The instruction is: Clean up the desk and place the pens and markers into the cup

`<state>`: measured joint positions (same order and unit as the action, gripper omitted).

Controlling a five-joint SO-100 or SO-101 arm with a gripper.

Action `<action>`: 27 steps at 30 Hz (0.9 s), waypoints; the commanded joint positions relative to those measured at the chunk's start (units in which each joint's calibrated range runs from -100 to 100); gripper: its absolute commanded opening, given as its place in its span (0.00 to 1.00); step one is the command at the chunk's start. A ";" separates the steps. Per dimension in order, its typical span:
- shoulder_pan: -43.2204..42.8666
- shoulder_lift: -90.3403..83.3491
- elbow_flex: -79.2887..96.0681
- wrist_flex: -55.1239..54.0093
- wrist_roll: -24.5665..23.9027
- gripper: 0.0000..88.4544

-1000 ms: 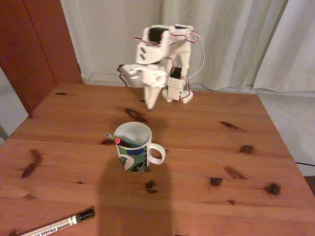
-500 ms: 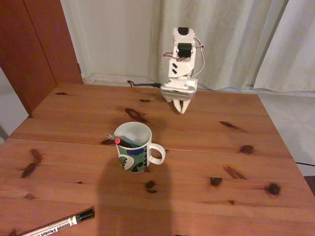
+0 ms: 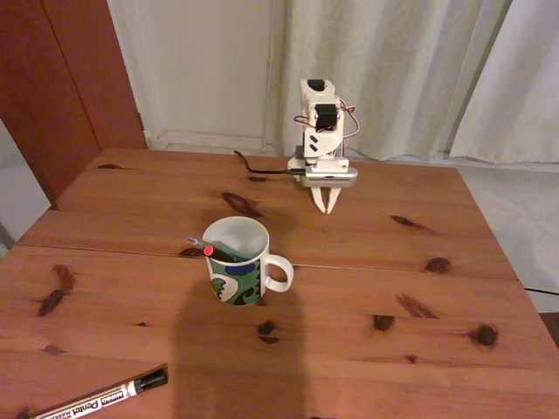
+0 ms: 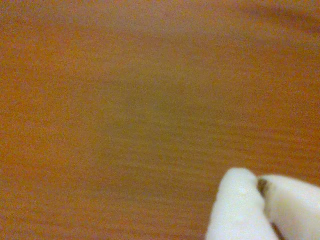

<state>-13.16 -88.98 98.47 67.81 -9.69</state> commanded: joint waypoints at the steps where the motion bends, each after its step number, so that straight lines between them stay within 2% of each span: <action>1: -1.51 -7.54 1.26 7.76 0.11 0.01; 27: -1.67 -9.20 1.26 8.27 0.37 0.01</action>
<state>-14.34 -97.80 98.98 75.28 -9.69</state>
